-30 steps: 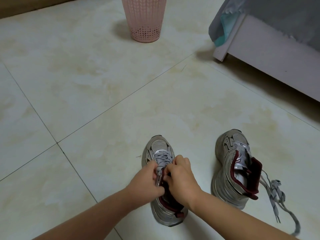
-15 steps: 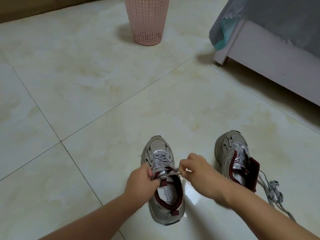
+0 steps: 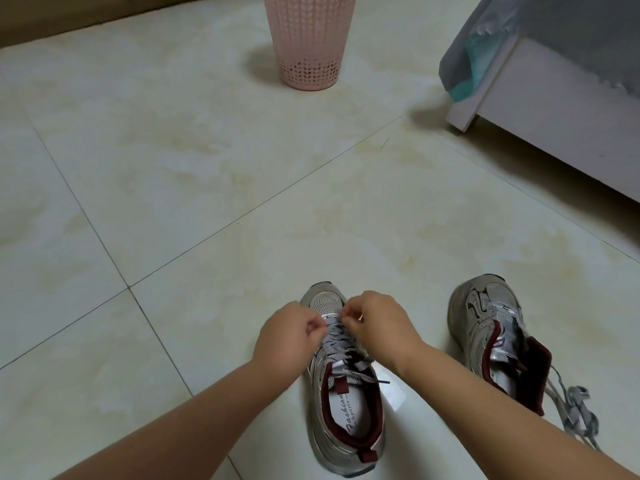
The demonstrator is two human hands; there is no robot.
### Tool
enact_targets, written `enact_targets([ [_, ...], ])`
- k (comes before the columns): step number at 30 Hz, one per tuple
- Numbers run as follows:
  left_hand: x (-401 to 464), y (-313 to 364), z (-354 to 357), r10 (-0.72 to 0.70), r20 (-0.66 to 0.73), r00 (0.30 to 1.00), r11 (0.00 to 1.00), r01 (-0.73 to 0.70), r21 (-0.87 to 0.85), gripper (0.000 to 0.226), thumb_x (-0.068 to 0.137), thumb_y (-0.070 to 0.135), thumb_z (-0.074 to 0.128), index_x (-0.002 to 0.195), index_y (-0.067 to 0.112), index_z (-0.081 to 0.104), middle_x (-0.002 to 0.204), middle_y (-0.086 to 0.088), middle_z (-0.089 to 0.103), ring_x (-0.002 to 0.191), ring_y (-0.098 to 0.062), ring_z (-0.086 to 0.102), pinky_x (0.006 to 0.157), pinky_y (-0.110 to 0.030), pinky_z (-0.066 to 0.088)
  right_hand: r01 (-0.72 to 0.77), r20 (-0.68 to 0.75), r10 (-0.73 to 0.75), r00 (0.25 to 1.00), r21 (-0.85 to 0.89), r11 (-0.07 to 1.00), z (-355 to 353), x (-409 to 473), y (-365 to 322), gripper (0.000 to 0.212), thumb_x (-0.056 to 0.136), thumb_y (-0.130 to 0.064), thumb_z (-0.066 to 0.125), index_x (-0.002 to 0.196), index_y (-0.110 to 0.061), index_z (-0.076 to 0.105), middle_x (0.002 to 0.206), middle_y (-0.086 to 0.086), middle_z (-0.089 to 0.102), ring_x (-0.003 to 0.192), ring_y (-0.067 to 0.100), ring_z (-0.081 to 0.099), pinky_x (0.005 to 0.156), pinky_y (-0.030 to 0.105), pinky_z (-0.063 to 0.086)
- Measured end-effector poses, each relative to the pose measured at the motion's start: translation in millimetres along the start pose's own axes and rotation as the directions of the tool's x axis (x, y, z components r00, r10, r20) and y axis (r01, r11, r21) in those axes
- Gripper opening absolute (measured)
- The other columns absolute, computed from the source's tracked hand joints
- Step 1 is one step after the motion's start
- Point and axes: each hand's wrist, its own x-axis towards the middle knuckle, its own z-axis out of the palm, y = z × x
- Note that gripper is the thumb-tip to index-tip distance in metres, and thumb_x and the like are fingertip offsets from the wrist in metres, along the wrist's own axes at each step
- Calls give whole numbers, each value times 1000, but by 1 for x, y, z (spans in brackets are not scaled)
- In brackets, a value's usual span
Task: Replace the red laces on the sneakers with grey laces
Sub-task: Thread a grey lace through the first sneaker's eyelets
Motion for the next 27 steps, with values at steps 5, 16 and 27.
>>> enact_targets([
  [5,9,4,5,63,5,998,986,-63,154,13,84,30,60,86,23,72,87,2,65,83,-16,60,65,-21,34,127,76,-116,990,-160,979,7,16,-3,22,86,-15,52,97,-17,70,99,8,68,95,25,59,71,26,36],
  [16,20,0,6,-157,248,956,984,173,-43,29,85,0,44,62,19,45,66,4,48,79,-25,58,74,-33,48,214,174,-168,970,-291,933,11,25,1,16,85,-3,44,91,-11,57,99,11,61,91,29,55,65,28,29],
  [27,14,-3,1,-118,176,977,970,151,-188,30,87,10,54,65,27,43,72,8,45,67,-11,47,70,-27,45,43,81,-50,995,86,995,11,13,13,16,87,-9,47,78,-23,48,80,-5,51,76,16,48,65,26,33],
])
